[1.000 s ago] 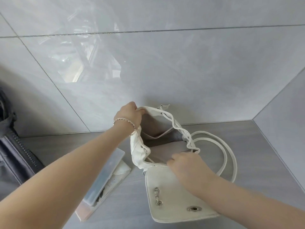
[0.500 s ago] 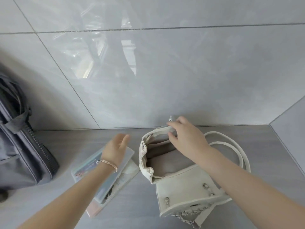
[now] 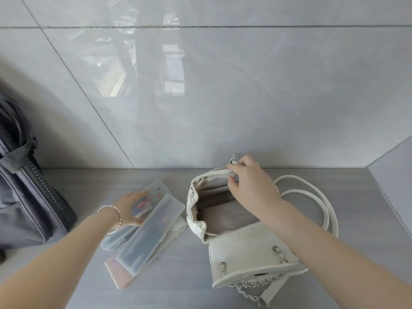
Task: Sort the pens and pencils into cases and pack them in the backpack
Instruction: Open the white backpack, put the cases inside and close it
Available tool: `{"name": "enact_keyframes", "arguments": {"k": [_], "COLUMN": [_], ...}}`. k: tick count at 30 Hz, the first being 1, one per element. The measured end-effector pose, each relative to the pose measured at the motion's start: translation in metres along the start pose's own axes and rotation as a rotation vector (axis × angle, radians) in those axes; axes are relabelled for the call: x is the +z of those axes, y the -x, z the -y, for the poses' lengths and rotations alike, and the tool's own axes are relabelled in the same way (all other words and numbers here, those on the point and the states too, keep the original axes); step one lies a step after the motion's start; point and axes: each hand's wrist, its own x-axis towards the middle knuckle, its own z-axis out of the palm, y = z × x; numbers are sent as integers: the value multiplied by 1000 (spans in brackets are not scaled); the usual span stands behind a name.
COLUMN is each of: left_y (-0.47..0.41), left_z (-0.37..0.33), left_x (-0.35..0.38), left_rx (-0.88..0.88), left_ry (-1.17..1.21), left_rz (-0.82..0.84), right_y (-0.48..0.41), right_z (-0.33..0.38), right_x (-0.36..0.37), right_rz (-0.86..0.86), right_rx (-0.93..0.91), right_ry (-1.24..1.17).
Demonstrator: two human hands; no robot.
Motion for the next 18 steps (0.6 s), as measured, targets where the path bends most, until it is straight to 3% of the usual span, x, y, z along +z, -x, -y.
{"name": "enact_keyframes", "arguments": {"k": [6, 11, 15, 18], "left_y": [5, 33, 78, 105], "left_z": [-7, -39, -101, -150], "left_x": [3, -29, -68, -80], "left_rx": [-78, -165, 45, 211], "left_ry": [31, 247, 467, 574], "left_rz": [-125, -383, -558, -596], "right_y": [0, 2, 2, 2], "right_z": [0, 1, 10, 17], "right_x": [1, -3, -14, -26], "right_rz": [-4, 40, 154, 306], "right_rx": [12, 42, 127, 161], "right_ry": [-19, -84, -305, -564]}}
